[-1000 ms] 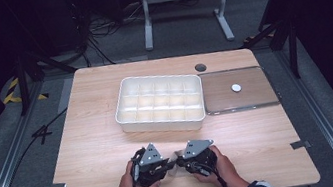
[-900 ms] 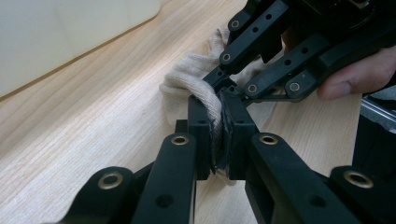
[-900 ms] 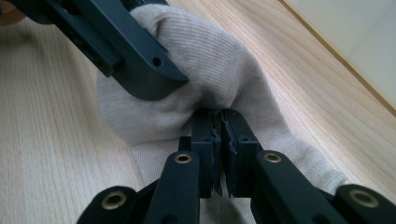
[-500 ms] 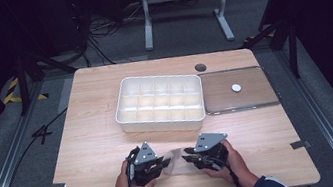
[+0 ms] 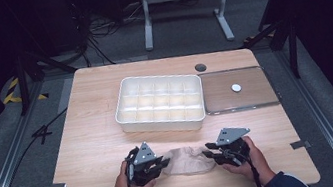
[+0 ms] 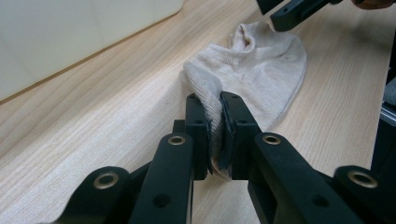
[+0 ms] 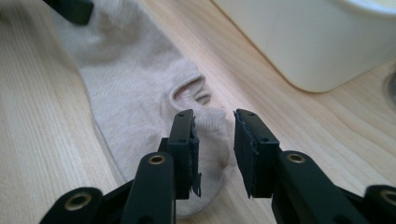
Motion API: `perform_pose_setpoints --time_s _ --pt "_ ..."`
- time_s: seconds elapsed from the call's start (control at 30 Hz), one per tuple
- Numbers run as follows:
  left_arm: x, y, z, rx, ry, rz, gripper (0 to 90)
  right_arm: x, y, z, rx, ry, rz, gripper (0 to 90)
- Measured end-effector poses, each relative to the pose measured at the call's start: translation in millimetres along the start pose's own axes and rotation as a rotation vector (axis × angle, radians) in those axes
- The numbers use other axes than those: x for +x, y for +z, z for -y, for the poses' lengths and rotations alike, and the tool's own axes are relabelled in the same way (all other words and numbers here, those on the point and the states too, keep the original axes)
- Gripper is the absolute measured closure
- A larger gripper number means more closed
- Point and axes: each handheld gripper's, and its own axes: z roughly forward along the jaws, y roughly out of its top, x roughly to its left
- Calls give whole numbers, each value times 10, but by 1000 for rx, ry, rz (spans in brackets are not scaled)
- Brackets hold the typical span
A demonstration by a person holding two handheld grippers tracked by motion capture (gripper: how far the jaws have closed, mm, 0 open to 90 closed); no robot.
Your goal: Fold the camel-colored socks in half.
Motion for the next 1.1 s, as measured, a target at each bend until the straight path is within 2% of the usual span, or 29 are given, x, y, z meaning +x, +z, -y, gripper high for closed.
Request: perform_pose_setpoints --time_s 0.07,0.13,0.2,0.37,0.73,0.87,0.93,0.97,1.1 --pt "-10 3 -3 -2 -1 0 823 2 71 25 22 4 -19 704" --pt "-11 5 -4 -4 -4 2 823 -12 125 50 42 20 -18 708" --pt "-11 7 -5 -5 -4 1 824 -18 151 62 49 17 -15 706" --pt "-14 6 -15 -13 2 3 823 2 188 62 48 -4 0 699" --pt "-44 19 -49 -26 -3 19 834 -6 211 62 41 3 -1 697" --pt "-36 21 -76 -25 8 29 843 -1 223 58 38 0 2 697" --pt "-47 20 -89 -26 -4 33 845 -6 227 59 35 4 -2 698" --pt "-60 28 -118 -31 14 29 846 -14 229 60 33 6 -4 700" --pt "-88 69 -162 -33 18 28 847 -25 237 64 26 10 -4 703"
